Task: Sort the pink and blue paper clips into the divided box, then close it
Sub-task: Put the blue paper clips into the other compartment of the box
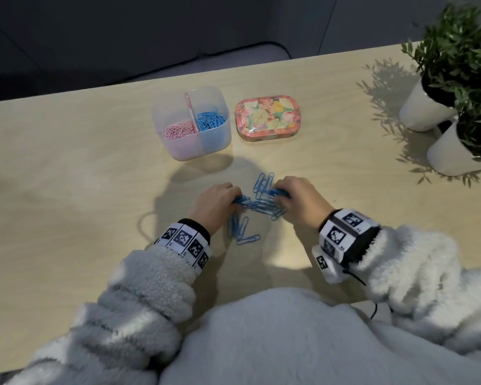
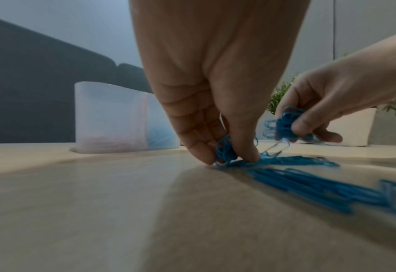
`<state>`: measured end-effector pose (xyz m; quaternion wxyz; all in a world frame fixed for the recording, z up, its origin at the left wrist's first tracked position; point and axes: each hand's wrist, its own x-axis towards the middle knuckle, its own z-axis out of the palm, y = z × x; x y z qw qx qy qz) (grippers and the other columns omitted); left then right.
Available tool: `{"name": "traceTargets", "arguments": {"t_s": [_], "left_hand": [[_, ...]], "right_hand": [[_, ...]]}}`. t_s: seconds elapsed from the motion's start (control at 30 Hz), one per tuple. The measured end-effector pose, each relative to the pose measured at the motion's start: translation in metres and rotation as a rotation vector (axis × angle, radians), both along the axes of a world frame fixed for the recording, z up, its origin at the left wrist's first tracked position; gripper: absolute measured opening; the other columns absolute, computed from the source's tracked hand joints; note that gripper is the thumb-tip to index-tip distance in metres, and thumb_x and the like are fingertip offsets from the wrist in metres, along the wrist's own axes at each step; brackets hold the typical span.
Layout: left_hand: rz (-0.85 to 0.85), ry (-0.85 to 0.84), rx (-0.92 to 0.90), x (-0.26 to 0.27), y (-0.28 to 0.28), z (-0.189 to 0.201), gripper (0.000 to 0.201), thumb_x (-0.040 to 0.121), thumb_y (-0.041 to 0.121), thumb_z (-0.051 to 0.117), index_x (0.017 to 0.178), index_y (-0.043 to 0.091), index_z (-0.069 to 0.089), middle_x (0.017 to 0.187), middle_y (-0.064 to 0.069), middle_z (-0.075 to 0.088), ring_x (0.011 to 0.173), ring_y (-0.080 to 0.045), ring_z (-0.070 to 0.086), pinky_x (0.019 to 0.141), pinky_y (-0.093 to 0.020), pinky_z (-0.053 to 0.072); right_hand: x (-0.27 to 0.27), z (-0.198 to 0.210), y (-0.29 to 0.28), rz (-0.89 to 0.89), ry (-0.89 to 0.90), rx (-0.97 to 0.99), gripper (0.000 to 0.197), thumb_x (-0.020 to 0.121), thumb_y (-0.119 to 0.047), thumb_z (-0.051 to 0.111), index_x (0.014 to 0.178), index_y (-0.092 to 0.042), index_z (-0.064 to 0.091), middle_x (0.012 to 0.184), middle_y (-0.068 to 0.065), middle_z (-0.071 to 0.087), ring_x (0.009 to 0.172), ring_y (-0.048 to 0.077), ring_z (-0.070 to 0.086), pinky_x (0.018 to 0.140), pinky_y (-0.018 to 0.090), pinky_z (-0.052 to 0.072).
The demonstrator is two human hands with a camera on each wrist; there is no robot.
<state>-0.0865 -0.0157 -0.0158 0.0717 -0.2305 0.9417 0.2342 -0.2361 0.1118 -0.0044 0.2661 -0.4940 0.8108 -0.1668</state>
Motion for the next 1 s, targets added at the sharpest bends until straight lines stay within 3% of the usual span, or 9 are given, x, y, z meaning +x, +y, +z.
{"name": "traceTargets", "arguments": {"t_s": [0.13,0.33,0.47,0.57,0.63,0.7,0.8,0.9,1.0], "left_hand": [[0.074,0.07,0.047,0.006,-0.005,0.002,0.021,0.085,0.02,0.061,0.1,0.006,0.061,0.095,-0.013,0.061,0.088,-0.031,0.056,0.074,-0.039,0.043],[0.118,0.153,0.042,0.009,-0.008,0.012,0.016,0.083,0.015,0.062,0.095,0.005,0.062,0.092,-0.014,0.062,0.085,-0.032,0.056,0.07,-0.034,0.039],[0.163,0.22,0.047,0.01,-0.018,0.021,0.014,0.084,0.013,0.062,0.094,0.003,0.06,0.089,-0.014,0.062,0.08,-0.03,0.055,0.066,-0.027,0.034],[0.234,0.246,0.032,0.008,-0.03,0.03,0.015,0.083,0.012,0.063,0.093,0.002,0.06,0.09,-0.016,0.064,0.081,-0.031,0.057,0.064,-0.024,0.028],[0.305,0.27,-0.049,0.002,-0.042,0.039,0.016,0.083,0.013,0.063,0.096,0.003,0.061,0.096,-0.017,0.065,0.086,-0.031,0.058,0.065,-0.024,0.028],[0.398,0.304,-0.099,-0.008,-0.057,0.049,0.018,0.083,0.013,0.061,0.099,0.005,0.062,0.1,-0.016,0.065,0.091,-0.029,0.057,0.067,-0.021,0.027],[0.463,0.331,-0.148,-0.032,-0.078,0.062,0.022,0.083,0.016,0.061,0.102,0.004,0.061,0.103,-0.016,0.064,0.098,-0.03,0.056,0.076,-0.028,0.034],[0.48,0.297,-0.103,-0.056,-0.094,0.069,0.027,0.083,0.018,0.061,0.106,0.004,0.059,0.107,-0.017,0.064,0.101,-0.032,0.055,0.084,-0.036,0.038],[0.511,0.203,-0.034,-0.073,-0.105,0.072,0.026,0.083,0.018,0.063,0.105,0.005,0.061,0.106,-0.017,0.065,0.101,-0.032,0.058,0.086,-0.036,0.044]], "right_hand": [[-0.015,0.039,-0.031,-0.131,-0.266,-0.123,0.011,0.088,-0.013,0.059,0.093,-0.006,0.066,0.071,0.001,0.059,0.046,0.001,0.056,0.052,0.018,0.046],[-0.023,0.072,-0.126,-0.206,-0.343,-0.216,0.02,0.083,-0.004,0.06,0.082,0.016,0.057,0.065,0.013,0.051,0.029,0.001,0.051,0.052,0.035,0.047],[-0.019,0.071,-0.177,-0.28,-0.383,-0.173,0.031,0.081,-0.002,0.062,0.098,0.023,0.053,0.072,0.014,0.049,0.041,0.017,0.058,0.064,0.044,0.055],[-0.013,0.068,-0.194,-0.223,-0.298,-0.124,0.021,0.079,-0.002,0.065,0.096,0.009,0.064,0.092,0.023,0.065,0.07,0.031,0.067,0.075,0.044,0.058],[-0.015,0.063,-0.199,-0.168,-0.252,-0.075,0.024,0.076,0.001,0.066,0.099,0.009,0.065,0.096,0.019,0.064,0.093,0.034,0.067,0.084,0.043,0.056],[-0.018,0.06,-0.197,-0.153,-0.24,-0.061,0.023,0.077,0.007,0.058,0.099,0.006,0.066,0.097,0.016,0.064,0.1,0.033,0.065,0.087,0.043,0.055],[-0.022,0.064,-0.179,-0.196,-0.316,-0.174,0.029,0.081,0.008,0.048,0.105,0.003,0.064,0.108,0.018,0.064,0.097,0.031,0.064,0.084,0.041,0.057],[-0.027,0.069,-0.146,-0.212,-0.359,-0.287,0.028,0.084,0.003,0.045,0.103,-0.001,0.065,0.086,0.007,0.062,0.071,0.019,0.06,0.064,0.023,0.054],[-0.036,0.063,-0.114,-0.224,-0.405,-0.282,0.023,0.084,0.003,0.05,0.101,0.0,0.065,0.083,0.006,0.06,0.062,0.005,0.058,0.052,0.014,0.05]]}}
